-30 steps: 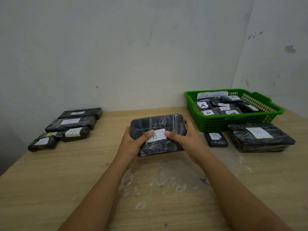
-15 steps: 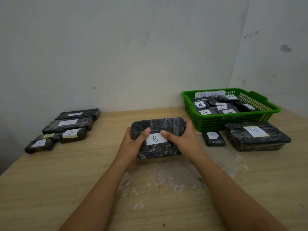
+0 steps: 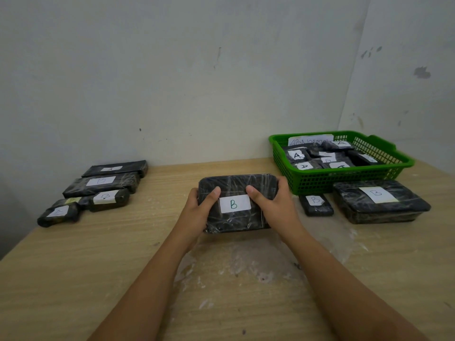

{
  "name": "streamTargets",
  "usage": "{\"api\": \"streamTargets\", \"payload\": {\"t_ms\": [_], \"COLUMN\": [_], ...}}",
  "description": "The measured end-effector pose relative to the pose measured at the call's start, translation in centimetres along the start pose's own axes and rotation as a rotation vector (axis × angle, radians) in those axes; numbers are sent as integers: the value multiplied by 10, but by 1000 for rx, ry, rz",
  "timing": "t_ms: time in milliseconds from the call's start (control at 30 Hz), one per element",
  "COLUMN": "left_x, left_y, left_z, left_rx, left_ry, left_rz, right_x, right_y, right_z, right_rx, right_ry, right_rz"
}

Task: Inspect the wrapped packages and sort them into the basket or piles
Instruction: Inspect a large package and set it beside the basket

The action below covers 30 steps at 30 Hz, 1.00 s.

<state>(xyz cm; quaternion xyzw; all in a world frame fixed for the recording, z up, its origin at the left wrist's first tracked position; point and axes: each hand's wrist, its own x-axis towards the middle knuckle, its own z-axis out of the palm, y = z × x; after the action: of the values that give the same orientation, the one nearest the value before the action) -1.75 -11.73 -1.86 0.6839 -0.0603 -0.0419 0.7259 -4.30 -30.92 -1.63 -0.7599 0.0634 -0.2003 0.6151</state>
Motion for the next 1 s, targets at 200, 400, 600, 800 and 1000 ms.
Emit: {"api": "streamTargets", "payload": {"t_ms": [200, 400, 600, 800, 1000], "left_x": [2, 6, 9, 3, -4], "left_y": [0, 1, 8, 13, 23], "left_z": [-4, -9, -20, -21, -20], "left_rx": [-44, -84, -218, -269, -226], "left_ry": [16, 87, 128, 110, 11], "left_rz": [-25, -120, -258, -300, -235], "right_x": [1, 4, 3, 5, 7], "right_y": [2, 6, 2, 5, 0], "right_z": [2, 0, -13, -15, -18], "right_rx": [12, 103, 8, -11, 118], "right_ry": [-38, -161, -398, -430, -269], "right_rz": [20, 84, -169, -194, -77]}}
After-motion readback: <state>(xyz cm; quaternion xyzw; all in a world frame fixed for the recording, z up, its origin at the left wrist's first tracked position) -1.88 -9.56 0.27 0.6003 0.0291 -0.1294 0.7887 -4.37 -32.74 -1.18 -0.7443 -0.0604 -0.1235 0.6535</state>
